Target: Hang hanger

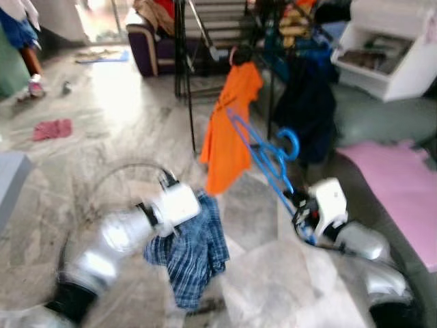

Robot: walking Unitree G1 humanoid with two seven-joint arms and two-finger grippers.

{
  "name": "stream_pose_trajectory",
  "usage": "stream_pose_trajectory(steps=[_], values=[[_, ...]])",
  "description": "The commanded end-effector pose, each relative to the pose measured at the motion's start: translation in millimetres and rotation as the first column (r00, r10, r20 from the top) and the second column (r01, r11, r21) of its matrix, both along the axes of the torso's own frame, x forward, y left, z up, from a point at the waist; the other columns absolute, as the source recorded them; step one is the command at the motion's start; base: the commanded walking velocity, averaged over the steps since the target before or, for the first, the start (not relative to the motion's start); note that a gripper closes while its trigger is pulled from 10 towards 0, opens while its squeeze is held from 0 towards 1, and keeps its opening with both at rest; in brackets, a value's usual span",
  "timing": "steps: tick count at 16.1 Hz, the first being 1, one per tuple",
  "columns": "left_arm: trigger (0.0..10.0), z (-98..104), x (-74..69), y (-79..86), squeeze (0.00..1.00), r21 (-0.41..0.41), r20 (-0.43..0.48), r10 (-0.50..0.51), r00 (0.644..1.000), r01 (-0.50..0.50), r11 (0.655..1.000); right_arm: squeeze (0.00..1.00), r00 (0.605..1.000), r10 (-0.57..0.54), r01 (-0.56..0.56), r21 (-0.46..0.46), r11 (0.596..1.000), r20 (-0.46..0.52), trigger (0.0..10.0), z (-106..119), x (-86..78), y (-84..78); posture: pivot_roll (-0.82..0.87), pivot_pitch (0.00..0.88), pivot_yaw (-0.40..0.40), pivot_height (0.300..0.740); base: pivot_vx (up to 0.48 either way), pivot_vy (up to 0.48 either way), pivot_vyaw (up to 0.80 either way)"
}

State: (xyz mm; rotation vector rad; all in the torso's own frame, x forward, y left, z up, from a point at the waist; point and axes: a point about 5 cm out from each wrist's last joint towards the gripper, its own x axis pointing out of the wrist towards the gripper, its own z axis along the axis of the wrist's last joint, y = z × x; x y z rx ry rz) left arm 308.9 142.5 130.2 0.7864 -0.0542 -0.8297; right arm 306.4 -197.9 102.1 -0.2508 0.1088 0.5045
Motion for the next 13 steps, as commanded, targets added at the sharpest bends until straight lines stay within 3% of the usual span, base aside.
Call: stream_pose_trajectory(steps=[1,3,5,7,10,13], values=[[10.0,13,9.5,-1.0,0.0,0.054,0.088,-0.038,0.995,0.033,0.998,0.0,0.999,0.042,-0.042,-0.02,0.999,0.022,10.0,16,5.1,-5.7,0.1,0.051,-0.038,0.74,0.0,0.0,0.0],[10.0,31,27.5,7.2,0.0,0.198,0.217,-0.078,0.973,0.034,0.98,0.0,0.99,0.139,-0.139,-0.016,0.99,-0.003,10.0,33,4.7,-11.6,0.09,0.054,-0.032,0.74,0.0,0.0,0.0],[10.0,45,42.1,14.6,0.0,0.298,0.313,-0.118,0.942,0.021,0.954,0.0,0.96,0.268,-0.271,-0.034,0.962,-0.082,10.0,39,-6.8,-15.7,0.08,0.057,-0.025,0.74,0.0,0.0,0.0],[10.0,45,49.5,23.9,0.0,0.392,0.308,-0.157,0.938,0.025,0.92,0.0,0.913,0.354,-0.37,-0.048,0.928,-0.203,10.0,38,-21.1,-27.2,0.08,0.06,-0.019,0.74,0.0,0.0,0.0],[10.0,46,53.0,30.5,0.0,0.442,0.304,-0.198,0.932,0.047,0.896,0.0,0.872,0.384,-0.416,-0.047,0.908,-0.302,10.0,46,-32.9,-43.3,0.07,0.063,-0.019,0.74,0.0,0.0,0.0],[10.0,46,53.0,30.5,0.0,0.442,0.304,-0.198,0.932,0.047,0.896,0.0,0.872,0.384,-0.416,-0.047,0.908,-0.302,10.0,46,-32.9,-43.3,0.07,0.063,-0.019,0.74,0.0,0.0,0.0]])
